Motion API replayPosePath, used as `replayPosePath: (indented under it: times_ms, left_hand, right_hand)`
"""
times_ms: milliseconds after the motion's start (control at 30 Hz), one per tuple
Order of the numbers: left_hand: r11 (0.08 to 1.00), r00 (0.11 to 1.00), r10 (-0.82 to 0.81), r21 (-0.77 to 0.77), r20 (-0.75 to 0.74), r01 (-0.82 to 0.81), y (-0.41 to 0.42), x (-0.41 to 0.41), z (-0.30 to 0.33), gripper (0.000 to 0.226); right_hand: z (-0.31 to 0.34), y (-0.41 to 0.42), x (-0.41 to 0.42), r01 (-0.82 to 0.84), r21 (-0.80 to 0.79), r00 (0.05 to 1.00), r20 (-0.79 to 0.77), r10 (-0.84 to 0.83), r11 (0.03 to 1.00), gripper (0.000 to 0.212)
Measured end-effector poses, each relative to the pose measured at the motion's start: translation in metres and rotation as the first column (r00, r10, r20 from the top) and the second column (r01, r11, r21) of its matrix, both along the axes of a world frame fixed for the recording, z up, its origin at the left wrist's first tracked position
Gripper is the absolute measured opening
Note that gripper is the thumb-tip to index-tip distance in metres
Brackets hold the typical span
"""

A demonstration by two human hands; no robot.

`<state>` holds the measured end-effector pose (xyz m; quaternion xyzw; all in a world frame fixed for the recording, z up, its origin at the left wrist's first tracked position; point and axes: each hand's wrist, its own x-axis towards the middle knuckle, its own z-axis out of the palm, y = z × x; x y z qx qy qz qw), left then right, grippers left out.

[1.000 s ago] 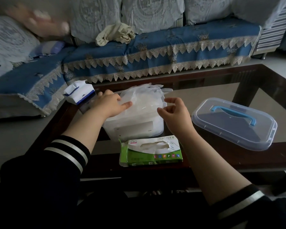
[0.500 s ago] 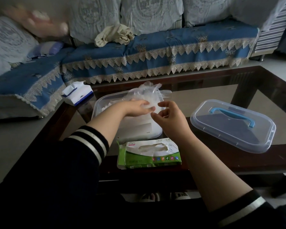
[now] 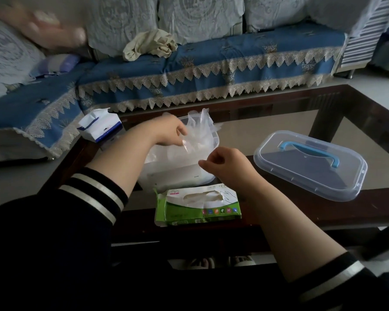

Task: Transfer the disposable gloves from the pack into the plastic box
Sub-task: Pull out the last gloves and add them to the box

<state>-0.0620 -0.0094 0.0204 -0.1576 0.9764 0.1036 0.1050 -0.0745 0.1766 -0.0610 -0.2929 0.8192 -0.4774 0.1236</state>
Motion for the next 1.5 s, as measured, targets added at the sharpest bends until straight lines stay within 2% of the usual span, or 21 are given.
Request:
replayPosePath:
  times_ms: [100,167,233,300,367,434,500,567,634,734,834,900,1034,1100,1234,1267,1501]
  left_hand:
    - [0.982,0.991,-0.007,-0.189,-0.133,-0.019,0.004,0.013,0.01,0.023]
    - [0.967,0.965,-0.034,-0.254,-0.26,-0.034,0.01,0.027,0.011,0.02]
    - [0.983,0.909,-0.038,-0.177,-0.415,-0.04,0.021,0.048,0.005,0.018]
    - [1.0,0.883,0.022,0.0,-0.468,-0.025,0.036,0.069,-0.009,0.013]
    - [0.984,0.917,0.12,0.169,-0.38,-0.059,0.049,0.083,-0.033,0.012]
    - [0.96,0.963,0.169,0.257,-0.209,-0.112,0.054,0.09,-0.058,0.028]
    - [0.968,0.992,0.118,0.227,-0.048,-0.105,0.054,0.092,-0.076,0.056]
    - [0.98,0.997,0.08,0.18,0.011,-0.081,0.051,0.094,-0.089,0.075]
    - [0.983,0.997,0.074,0.167,0.035,-0.079,0.052,0.095,-0.098,0.077]
    - [0.989,0.996,0.069,0.123,0.056,-0.076,0.057,0.097,-0.104,0.065]
    - [0.991,0.995,0.09,0.1,0.032,-0.093,0.058,0.095,-0.105,0.057]
    - [0.99,0.995,0.099,0.093,0.029,-0.102,0.055,0.095,-0.107,0.056]
    - [0.989,0.994,0.103,0.106,0.036,-0.106,0.051,0.094,-0.109,0.058]
    - [0.985,0.993,0.113,0.131,0.026,-0.116,0.05,0.093,-0.108,0.059]
    - [0.977,0.992,0.125,0.17,0.016,-0.126,0.049,0.092,-0.108,0.067]
    - [0.977,0.992,0.123,0.172,0.018,-0.124,0.049,0.092,-0.108,0.068]
    - [0.968,0.99,0.138,0.209,0.004,-0.136,0.047,0.092,-0.108,0.068]
  right_hand:
    - [-0.003,0.003,0.001,-0.074,0.109,0.997,0.009,0.073,0.991,0.031]
    - [-0.007,0.003,0.002,-0.135,0.222,0.99,-0.003,0.139,0.966,0.029]
    - [-0.013,0.002,0.002,-0.215,0.333,0.975,0.015,0.223,0.918,0.028]
    - [-0.019,0.0,0.001,-0.277,0.451,0.952,0.009,0.306,0.849,0.025]
    - [-0.023,-0.002,0.004,-0.275,0.545,0.94,-0.024,0.342,0.793,0.026]
    - [-0.025,-0.004,0.006,-0.244,0.566,0.941,-0.06,0.334,0.787,0.025]
    - [-0.025,-0.005,0.006,-0.213,0.548,0.947,-0.089,0.31,0.809,0.023]
    - [-0.029,-0.007,0.006,-0.203,0.55,0.945,-0.108,0.31,0.81,0.02]
    - [-0.032,-0.007,0.008,-0.193,0.571,0.939,-0.128,0.319,0.798,0.019]
    - [-0.034,-0.012,0.011,-0.171,0.563,0.934,-0.167,0.314,0.808,0.018]
    - [-0.029,-0.012,0.011,-0.178,0.411,0.955,-0.147,0.257,0.894,0.02]
    - [-0.021,-0.009,0.011,-0.164,0.295,0.963,-0.161,0.218,0.941,0.014]
    - [-0.007,-0.001,0.007,-0.107,0.159,0.98,-0.152,0.131,0.981,0.009]
    - [-0.009,0.001,0.007,-0.154,0.191,0.974,-0.135,0.181,0.969,0.008]
    - [-0.026,-0.003,0.014,-0.187,0.491,0.943,-0.153,0.295,0.851,0.019]
    - [-0.028,-0.005,0.016,-0.164,0.512,0.942,-0.174,0.288,0.843,0.019]
    - [-0.021,-0.009,0.016,-0.082,0.261,0.97,-0.203,0.137,0.962,0.013]
